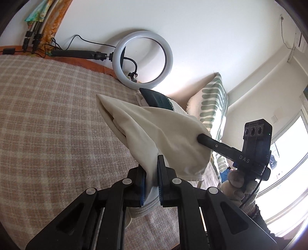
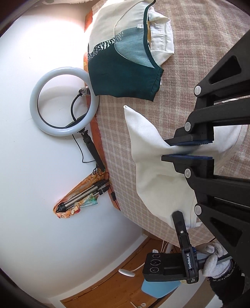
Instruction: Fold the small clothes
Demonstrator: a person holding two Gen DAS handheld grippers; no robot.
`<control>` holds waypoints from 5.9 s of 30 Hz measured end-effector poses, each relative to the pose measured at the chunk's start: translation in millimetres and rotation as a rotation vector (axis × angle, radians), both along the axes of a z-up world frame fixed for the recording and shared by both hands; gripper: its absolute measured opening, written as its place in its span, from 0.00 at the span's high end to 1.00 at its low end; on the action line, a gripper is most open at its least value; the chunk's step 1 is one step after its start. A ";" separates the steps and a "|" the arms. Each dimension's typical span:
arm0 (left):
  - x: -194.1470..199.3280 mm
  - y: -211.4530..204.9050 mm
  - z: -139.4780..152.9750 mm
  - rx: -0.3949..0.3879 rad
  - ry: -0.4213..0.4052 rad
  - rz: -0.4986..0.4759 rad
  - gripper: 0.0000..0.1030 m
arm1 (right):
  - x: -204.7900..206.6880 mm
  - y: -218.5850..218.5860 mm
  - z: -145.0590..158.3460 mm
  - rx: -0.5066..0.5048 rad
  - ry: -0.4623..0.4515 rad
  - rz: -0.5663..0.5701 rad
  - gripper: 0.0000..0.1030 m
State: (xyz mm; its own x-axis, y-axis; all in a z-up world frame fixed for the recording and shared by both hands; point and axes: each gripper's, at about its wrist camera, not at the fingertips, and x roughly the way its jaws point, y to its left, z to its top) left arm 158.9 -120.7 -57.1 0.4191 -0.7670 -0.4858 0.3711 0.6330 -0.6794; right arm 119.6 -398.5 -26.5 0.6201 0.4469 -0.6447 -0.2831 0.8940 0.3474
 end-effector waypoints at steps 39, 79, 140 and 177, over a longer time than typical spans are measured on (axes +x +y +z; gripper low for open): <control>122.5 -233.3 5.2 0.263 -0.112 -0.110 0.88 | 156.7 -203.5 -5.7 -0.296 -0.041 -0.315 0.92; 2.2 -156.3 91.5 0.358 -0.326 0.007 0.23 | 28.0 -112.2 86.5 -0.416 -0.198 -0.350 0.04; -130.3 -66.6 29.4 0.583 -0.467 0.156 0.01 | -85.4 -20.5 -32.2 -0.345 -0.222 -0.523 0.00; -136.0 -69.7 31.1 0.603 -0.487 0.156 0.01 | -83.4 -22.2 -35.1 -0.307 -0.208 -0.524 0.00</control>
State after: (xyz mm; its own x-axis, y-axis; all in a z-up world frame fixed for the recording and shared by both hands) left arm 22.9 -190.4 -25.9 0.7726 -0.3441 -0.5335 0.4148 0.9098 0.0140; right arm 36.2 -420.7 -61.6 0.8323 -0.1347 -0.5376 0.1840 0.9822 0.0388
